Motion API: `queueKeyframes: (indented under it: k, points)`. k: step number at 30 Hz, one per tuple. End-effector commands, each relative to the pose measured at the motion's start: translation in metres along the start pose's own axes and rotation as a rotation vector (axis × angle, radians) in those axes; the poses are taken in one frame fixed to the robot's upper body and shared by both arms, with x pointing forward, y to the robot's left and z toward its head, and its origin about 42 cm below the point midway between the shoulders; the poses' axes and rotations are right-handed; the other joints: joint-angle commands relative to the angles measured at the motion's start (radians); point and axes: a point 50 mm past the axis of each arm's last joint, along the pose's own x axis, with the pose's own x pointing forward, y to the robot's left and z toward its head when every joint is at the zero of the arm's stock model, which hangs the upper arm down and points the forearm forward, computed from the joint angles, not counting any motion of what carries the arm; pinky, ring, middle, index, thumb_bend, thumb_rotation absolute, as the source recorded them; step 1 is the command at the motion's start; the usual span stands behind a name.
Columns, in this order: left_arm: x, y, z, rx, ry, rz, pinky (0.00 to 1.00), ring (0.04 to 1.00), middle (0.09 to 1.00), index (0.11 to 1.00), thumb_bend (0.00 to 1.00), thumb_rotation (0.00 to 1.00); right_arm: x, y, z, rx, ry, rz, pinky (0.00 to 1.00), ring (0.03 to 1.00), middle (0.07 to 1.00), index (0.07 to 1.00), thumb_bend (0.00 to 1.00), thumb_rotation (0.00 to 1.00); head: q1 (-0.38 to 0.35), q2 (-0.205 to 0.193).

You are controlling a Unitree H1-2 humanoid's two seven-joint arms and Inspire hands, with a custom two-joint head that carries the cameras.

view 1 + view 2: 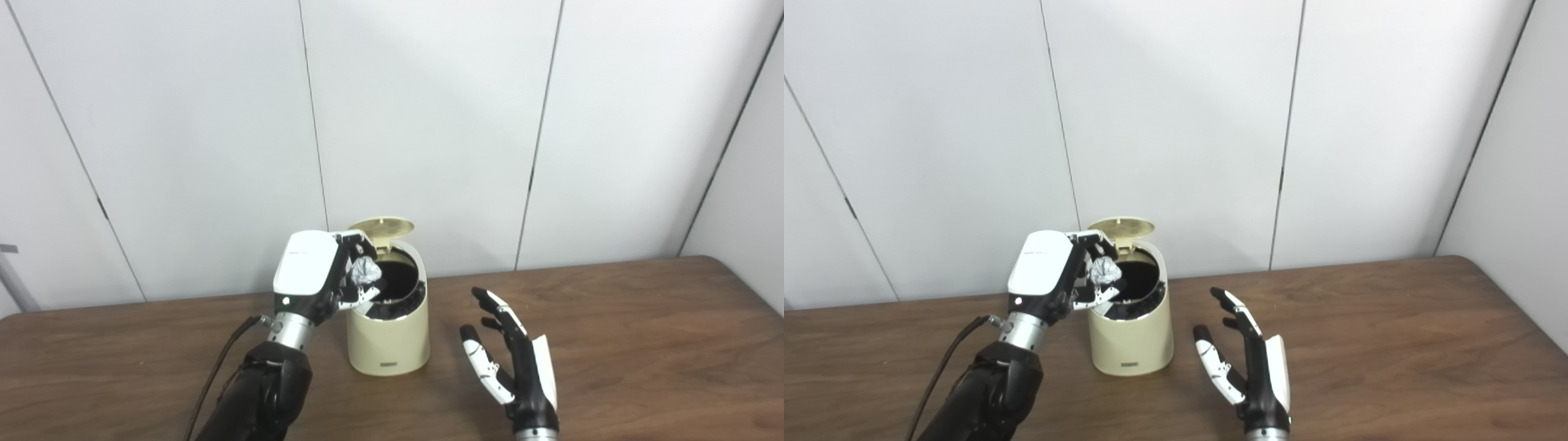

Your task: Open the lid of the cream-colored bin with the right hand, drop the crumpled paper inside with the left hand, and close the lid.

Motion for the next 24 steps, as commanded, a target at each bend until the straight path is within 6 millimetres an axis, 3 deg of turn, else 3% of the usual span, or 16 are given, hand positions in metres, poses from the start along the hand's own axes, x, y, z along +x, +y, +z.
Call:
queueKeyframes:
  k: [1, 2, 3, 5, 24]
  points:
    - [0.0194, 0.0178, 0.0089, -0.005, -0.045, 0.049, 0.3, 0.342, 0.407, 0.484, 0.52, 0.07, -0.029, 0.0113, -0.014, 0.0, 0.076, 0.029, 0.76, 0.838, 0.838, 0.814, 0.21, 0.68, -0.001, 0.001]
    - [0.0192, 0.018, 0.009, -0.01, -0.044, 0.044, 0.3, 0.35, 0.41, 0.464, 0.81, 0.16, -0.0289, 0.0114, -0.0139, 0.0, 0.075, 0.03, 0.76, 0.838, 0.838, 0.814, 0.21, 0.68, -0.001, 0.0]
    - [0.0188, 0.0184, 0.0092, -0.015, -0.042, 0.041, 0.31, 0.358, 0.416, 0.46, 0.9, 0.2, -0.0288, 0.0115, -0.0139, -0.003, 0.076, 0.03, 0.75, 0.838, 0.838, 0.814, 0.21, 0.67, -0.001, 0.0]
    - [0.0181, 0.0191, 0.0096, -0.025, -0.039, 0.036, 0.32, 0.373, 0.429, 0.463, 0.98, 0.26, -0.0286, 0.0116, -0.014, -0.006, 0.074, 0.03, 0.75, 0.834, 0.835, 0.812, 0.21, 0.67, 0.0, 0.0]
    - [0.0159, 0.0208, 0.0125, -0.06, -0.006, 0.004, 0.34, 0.391, 0.446, 0.473, 1.0, 0.36, -0.0284, 0.0126, -0.0132, 0.0, 0.071, 0.035, 0.75, 0.835, 0.836, 0.81, 0.21, 0.66, -0.002, 0.001]
